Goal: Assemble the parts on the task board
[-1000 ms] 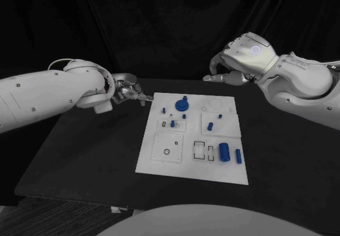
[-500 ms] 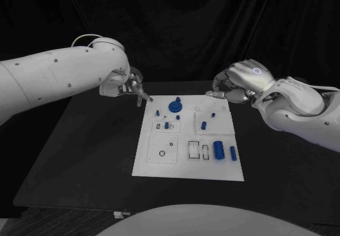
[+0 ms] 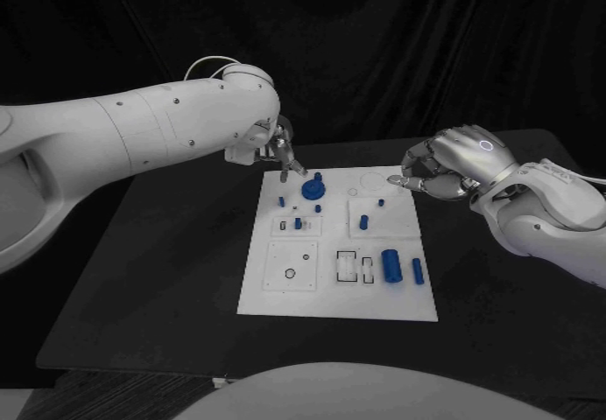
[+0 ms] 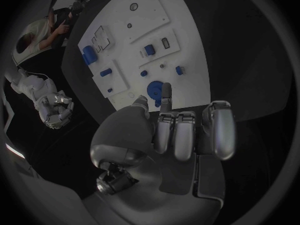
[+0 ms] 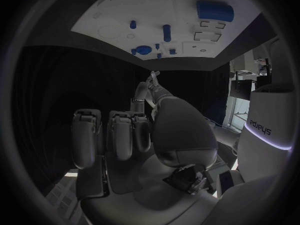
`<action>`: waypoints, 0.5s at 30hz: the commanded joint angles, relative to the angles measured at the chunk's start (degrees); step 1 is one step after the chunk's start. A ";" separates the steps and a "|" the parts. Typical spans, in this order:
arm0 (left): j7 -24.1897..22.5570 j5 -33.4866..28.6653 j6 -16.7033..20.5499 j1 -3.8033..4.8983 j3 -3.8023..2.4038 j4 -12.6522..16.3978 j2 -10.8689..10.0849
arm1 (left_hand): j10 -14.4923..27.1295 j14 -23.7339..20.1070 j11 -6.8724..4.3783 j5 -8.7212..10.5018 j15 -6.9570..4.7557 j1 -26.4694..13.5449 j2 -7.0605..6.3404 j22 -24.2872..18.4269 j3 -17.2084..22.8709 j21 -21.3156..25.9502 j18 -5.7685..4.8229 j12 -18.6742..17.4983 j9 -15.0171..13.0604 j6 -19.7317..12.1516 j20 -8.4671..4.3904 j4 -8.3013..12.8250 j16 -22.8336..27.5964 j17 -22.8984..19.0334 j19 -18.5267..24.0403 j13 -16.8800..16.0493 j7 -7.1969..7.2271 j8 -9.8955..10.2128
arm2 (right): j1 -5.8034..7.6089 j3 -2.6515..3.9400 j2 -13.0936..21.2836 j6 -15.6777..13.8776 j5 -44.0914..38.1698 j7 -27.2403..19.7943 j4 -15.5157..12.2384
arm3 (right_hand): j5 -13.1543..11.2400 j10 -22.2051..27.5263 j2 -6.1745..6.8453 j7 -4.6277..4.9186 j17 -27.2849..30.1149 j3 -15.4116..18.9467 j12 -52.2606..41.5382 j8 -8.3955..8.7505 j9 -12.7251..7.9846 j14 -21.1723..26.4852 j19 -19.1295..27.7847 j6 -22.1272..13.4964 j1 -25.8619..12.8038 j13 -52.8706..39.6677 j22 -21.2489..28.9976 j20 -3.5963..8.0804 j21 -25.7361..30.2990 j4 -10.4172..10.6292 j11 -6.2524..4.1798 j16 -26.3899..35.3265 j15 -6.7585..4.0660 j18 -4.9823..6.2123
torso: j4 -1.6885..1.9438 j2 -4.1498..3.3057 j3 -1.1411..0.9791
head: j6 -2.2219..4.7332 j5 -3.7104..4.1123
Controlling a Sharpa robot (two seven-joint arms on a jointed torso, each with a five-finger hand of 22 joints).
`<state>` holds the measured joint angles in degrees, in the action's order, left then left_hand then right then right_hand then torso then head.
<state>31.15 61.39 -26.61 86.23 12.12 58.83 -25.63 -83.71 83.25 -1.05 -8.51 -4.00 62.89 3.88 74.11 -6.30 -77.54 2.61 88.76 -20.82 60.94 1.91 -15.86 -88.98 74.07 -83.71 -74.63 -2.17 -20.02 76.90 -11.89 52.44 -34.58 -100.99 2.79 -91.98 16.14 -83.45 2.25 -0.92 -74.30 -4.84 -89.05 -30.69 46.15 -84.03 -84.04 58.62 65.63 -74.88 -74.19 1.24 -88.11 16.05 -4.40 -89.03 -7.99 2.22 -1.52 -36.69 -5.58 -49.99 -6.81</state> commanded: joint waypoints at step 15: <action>-1.27 6.37 5.18 -2.15 -0.02 -2.56 0.21 | -6.29 6.75 -1.79 -0.25 -1.75 1.69 -1.31 12.33 1.74 -0.18 0.05 1.24 -12.58 -0.03 -1.19 0.75 -1.02 15.93 -1.56 -15.37 0.90 -3.43 | -0.40 0.07 -0.48 0.30 0.42 0.41 -0.37 | 1.77 -6.55 0.08 -0.18 -15.41 -2.27 -0.95 -1.02 1.77 -5.91 -4.40 -1.66 2.52 -15.12 -14.81 0.25 0.77 0.48 -0.21 -0.86 -0.19 -1.46 | 0.21 0.47 0.26 | -0.01 -0.95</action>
<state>30.72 66.30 -23.03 84.20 12.16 56.41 -25.45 -83.42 83.83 -2.16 -8.50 -4.62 63.91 2.86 74.11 -6.29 -77.55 2.61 88.76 -32.48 62.00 1.60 -15.86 -88.98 74.07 -83.97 -74.63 -1.44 -22.53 76.70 -11.86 51.98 -34.39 -100.63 2.78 -92.39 16.43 -83.45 2.48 -0.90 -74.30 -5.54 -89.05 -30.69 46.95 -84.03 -84.04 57.81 67.18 -74.88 -74.19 1.24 -88.07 16.75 -4.40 -89.03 -7.99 2.22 -1.21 -36.11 -5.34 -49.99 -7.38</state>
